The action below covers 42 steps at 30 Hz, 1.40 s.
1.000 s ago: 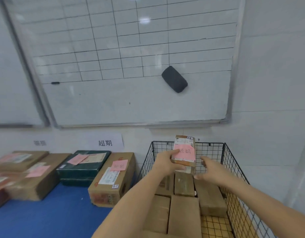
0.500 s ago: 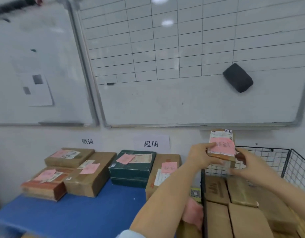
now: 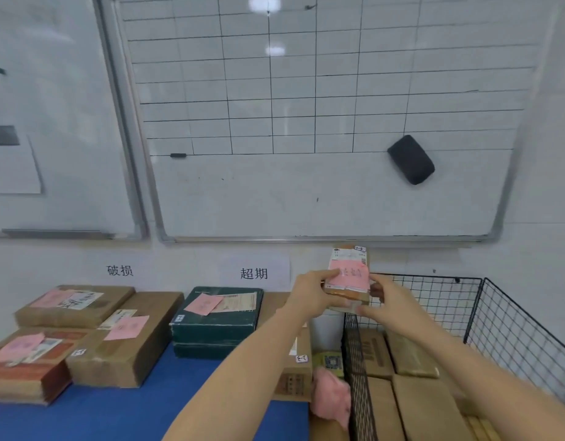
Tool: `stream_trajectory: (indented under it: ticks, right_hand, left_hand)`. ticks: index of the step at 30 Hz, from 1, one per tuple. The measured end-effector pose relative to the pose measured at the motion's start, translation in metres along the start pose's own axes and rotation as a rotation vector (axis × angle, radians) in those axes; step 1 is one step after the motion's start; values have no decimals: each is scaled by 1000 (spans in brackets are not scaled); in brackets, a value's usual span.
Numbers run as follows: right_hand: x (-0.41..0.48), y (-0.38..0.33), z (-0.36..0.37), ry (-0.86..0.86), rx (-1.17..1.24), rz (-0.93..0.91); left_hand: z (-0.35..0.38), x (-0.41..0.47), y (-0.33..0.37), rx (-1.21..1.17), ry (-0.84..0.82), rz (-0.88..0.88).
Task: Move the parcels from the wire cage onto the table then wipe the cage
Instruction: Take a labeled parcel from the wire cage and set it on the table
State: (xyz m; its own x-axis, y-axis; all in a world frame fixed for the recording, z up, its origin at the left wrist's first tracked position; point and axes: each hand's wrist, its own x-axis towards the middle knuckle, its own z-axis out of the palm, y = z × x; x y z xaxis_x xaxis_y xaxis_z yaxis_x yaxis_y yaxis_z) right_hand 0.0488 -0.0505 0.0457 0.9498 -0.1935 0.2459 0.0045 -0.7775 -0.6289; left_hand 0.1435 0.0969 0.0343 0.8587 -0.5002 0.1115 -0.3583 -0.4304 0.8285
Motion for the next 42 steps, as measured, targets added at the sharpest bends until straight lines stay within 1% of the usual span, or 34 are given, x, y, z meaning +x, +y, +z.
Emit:
stream_trajectory:
  ticks: [5, 7, 10, 13, 16, 20, 28, 35, 39, 42]
  right_hand:
    - [0, 6, -5, -14, -11, 6]
    - [3, 7, -7, -43, -31, 22]
    - [7, 8, -6, -85, -74, 59]
    - [10, 7, 2, -123, -99, 57]
    - [14, -3, 17, -158, -127, 52]
    - [25, -25, 48, -207, -144, 48]
    - [55, -98, 137, -322, -143, 46]
    - [70, -161, 212, -349, -95, 4]
    - [78, -179, 239, -348, -60, -5]
    - [85, -190, 254, -337, -83, -24]
  left_hand:
    - [6, 0, 1, -20, 2, -3]
    - [3, -2, -3, -26, 29, -24]
    - [-11, -9, -14, -37, 92, -68]
    - [-25, -19, -28, -50, 135, -98]
    - [-37, -27, -41, 10, 146, -105]
    - [-60, -31, -66, 82, 143, -126]
    - [-137, -38, -135, 87, 136, -187]
    - [-206, -41, -191, 69, 106, -195]
    - [-223, -41, -219, 80, 115, -198]
    - [-226, -39, -234, 73, 102, -200]
